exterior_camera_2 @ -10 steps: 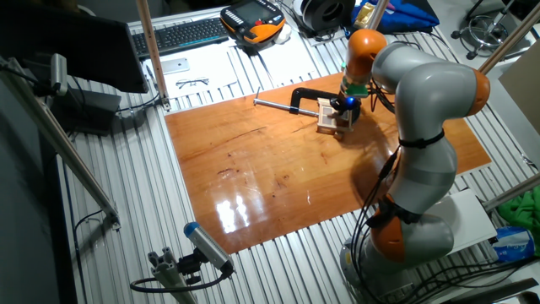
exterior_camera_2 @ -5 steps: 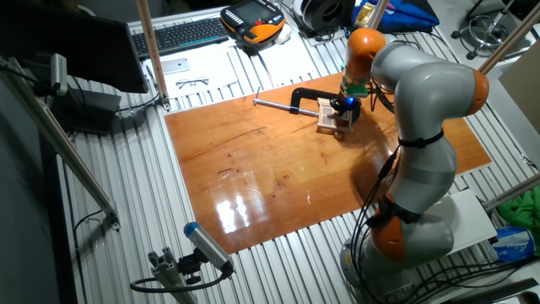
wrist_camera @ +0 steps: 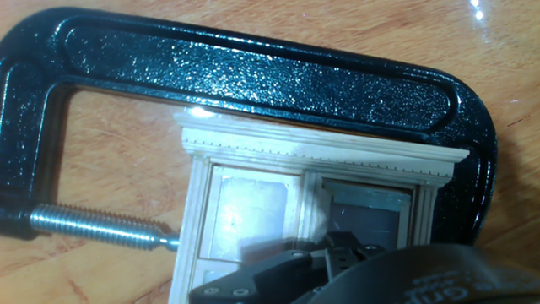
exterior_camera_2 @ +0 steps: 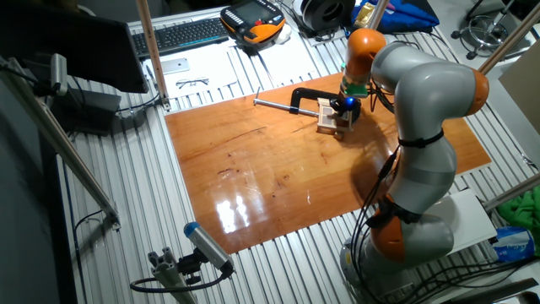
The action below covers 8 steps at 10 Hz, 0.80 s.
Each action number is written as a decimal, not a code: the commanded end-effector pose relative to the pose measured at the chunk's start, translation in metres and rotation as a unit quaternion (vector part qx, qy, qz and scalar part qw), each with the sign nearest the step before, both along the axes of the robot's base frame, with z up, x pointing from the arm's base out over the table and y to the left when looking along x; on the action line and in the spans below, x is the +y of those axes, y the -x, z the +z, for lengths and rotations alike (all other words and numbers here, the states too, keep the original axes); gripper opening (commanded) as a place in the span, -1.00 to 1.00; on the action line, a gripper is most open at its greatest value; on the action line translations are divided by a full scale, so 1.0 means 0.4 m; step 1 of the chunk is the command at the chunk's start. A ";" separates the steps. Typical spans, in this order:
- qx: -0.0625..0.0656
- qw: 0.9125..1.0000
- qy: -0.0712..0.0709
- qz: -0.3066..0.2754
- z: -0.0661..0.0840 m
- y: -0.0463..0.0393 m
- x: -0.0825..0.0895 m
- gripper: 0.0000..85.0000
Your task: Close a sliding window
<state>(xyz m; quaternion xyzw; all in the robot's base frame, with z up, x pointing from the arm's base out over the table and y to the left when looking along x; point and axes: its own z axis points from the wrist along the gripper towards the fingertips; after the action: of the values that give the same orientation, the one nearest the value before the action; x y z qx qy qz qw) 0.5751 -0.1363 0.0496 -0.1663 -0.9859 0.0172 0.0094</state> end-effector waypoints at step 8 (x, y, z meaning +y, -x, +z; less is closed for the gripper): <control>0.003 1.000 -0.009 -0.005 0.000 0.010 0.006 -1.00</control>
<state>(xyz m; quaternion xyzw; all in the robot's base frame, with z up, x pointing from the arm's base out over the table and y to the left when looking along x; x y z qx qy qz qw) 0.5707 -0.1336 0.0496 -0.1707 -0.9852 0.0089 0.0143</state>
